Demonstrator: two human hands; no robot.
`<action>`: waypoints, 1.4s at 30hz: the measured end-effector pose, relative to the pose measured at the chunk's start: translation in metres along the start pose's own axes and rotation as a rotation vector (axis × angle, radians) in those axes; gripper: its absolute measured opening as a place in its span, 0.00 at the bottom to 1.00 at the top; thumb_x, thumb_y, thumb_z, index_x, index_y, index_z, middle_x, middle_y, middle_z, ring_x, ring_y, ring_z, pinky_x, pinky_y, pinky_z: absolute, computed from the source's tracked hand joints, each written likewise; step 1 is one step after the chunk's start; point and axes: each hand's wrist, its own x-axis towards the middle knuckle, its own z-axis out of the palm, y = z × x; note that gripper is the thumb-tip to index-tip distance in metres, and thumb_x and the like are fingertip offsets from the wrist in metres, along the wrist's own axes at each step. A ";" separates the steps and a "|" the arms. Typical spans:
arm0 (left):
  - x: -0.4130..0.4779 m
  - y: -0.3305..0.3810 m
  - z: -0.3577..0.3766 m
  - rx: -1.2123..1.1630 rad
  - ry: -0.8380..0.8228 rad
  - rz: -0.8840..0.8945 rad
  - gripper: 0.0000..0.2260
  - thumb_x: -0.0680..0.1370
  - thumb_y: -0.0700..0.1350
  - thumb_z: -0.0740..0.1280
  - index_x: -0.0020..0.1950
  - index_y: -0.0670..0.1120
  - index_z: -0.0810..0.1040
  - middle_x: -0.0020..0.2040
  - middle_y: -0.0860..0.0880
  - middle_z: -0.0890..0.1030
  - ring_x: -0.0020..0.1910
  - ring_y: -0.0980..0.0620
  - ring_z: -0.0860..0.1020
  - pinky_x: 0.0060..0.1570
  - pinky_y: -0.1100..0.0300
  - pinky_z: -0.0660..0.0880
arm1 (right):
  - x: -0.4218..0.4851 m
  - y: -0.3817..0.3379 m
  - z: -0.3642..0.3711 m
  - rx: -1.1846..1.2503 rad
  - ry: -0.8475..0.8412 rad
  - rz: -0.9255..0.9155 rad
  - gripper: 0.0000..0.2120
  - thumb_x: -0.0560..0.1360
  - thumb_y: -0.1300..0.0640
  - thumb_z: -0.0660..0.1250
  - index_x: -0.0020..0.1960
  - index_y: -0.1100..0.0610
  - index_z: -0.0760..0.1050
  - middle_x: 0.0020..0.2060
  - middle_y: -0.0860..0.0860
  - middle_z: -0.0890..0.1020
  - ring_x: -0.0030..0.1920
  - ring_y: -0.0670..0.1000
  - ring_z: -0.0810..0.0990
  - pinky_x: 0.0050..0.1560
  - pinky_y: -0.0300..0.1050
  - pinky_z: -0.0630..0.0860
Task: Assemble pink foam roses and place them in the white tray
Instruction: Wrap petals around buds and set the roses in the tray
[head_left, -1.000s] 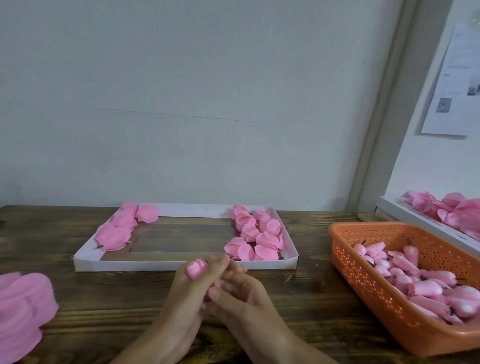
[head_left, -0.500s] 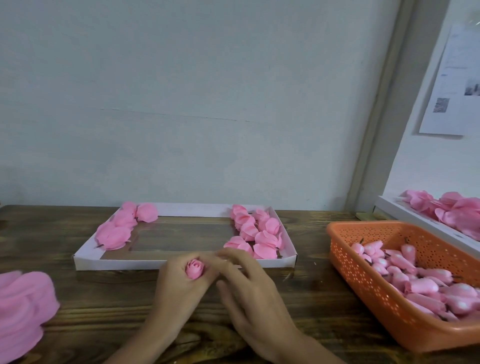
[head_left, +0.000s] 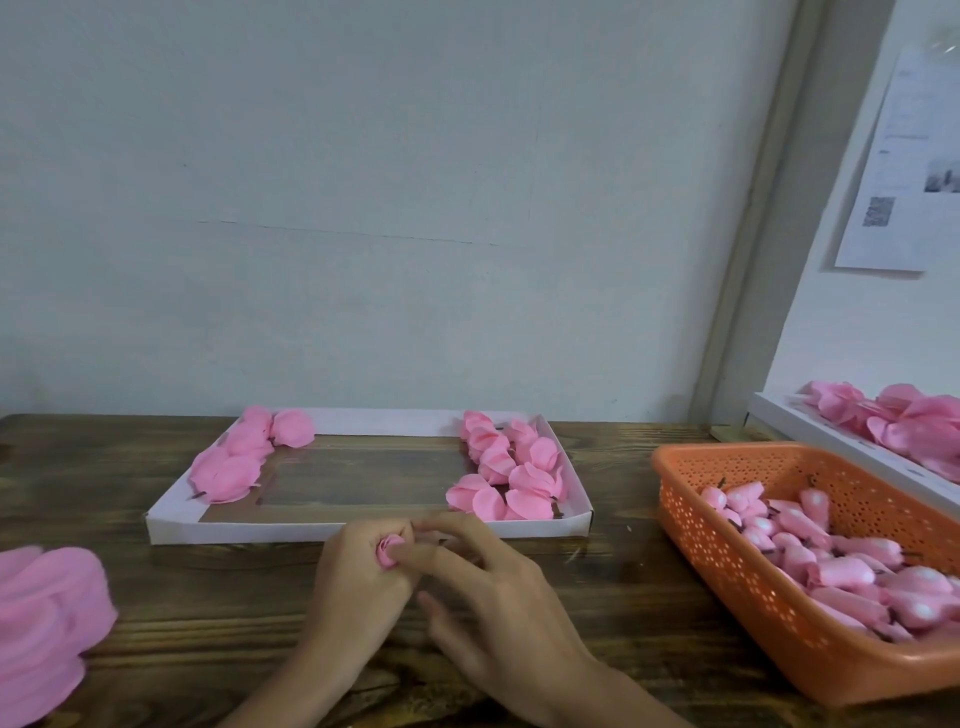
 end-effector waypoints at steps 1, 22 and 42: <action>0.000 0.002 0.001 -0.048 -0.012 -0.009 0.16 0.70 0.51 0.70 0.27 0.45 0.73 0.27 0.48 0.74 0.32 0.55 0.73 0.32 0.54 0.73 | 0.000 0.000 0.001 0.028 0.009 0.004 0.24 0.80 0.54 0.67 0.73 0.40 0.72 0.71 0.39 0.70 0.66 0.40 0.75 0.60 0.38 0.77; -0.014 0.019 0.017 -0.766 -0.066 -0.372 0.25 0.67 0.59 0.81 0.47 0.38 0.85 0.51 0.35 0.86 0.44 0.41 0.85 0.39 0.53 0.82 | -0.002 -0.018 0.019 0.692 0.171 0.553 0.10 0.73 0.63 0.77 0.53 0.56 0.85 0.44 0.52 0.88 0.47 0.50 0.88 0.52 0.48 0.85; -0.011 0.023 0.010 -0.621 -0.195 -0.262 0.22 0.72 0.59 0.73 0.32 0.41 0.76 0.44 0.41 0.85 0.51 0.41 0.85 0.23 0.64 0.67 | 0.009 -0.020 0.018 1.373 0.014 0.667 0.12 0.79 0.58 0.69 0.56 0.66 0.79 0.41 0.59 0.81 0.43 0.55 0.82 0.48 0.46 0.81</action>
